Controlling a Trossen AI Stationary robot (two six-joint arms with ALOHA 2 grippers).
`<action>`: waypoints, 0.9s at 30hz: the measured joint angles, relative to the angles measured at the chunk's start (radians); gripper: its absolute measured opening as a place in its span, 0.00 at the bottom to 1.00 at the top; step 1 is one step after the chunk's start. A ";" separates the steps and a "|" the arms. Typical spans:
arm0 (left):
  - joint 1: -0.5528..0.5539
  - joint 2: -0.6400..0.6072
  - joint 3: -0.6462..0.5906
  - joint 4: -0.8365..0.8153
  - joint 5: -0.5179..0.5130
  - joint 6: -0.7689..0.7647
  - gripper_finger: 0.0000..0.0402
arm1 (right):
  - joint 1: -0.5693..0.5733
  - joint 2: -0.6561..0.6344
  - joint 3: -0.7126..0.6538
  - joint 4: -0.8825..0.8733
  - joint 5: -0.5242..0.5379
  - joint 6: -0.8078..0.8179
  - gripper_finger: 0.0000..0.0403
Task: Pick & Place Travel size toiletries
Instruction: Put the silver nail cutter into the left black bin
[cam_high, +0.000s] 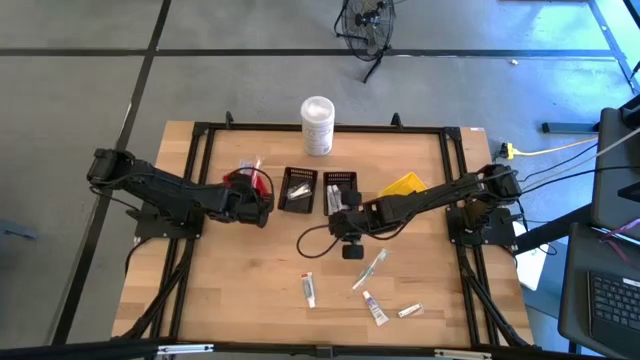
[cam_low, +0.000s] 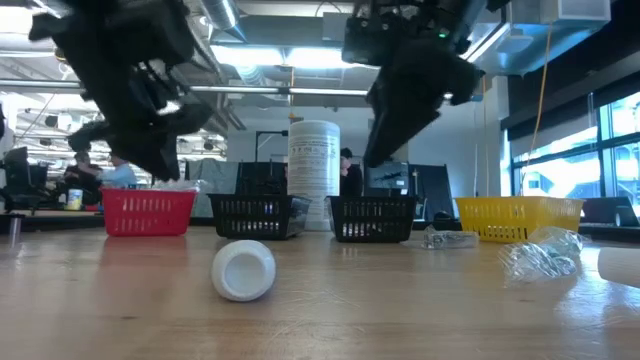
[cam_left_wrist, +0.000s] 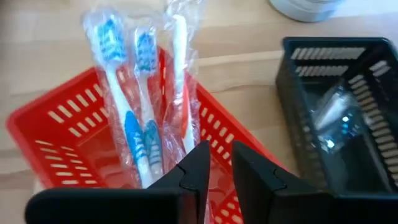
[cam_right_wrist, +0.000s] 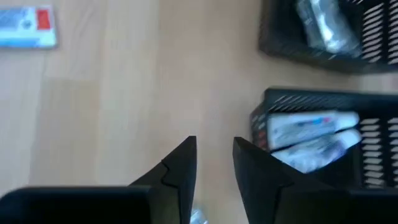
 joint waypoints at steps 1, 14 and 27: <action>-0.012 0.000 0.018 -0.030 -0.005 -0.001 0.15 | 0.008 0.000 0.000 -0.012 -0.001 0.014 0.26; -0.230 0.000 0.275 -0.145 -0.100 0.391 0.15 | 0.114 -0.094 -0.001 -0.191 -0.045 0.075 0.24; -0.337 0.000 0.287 0.014 -0.074 0.657 0.15 | 0.134 -0.387 -0.414 0.204 0.032 0.142 0.23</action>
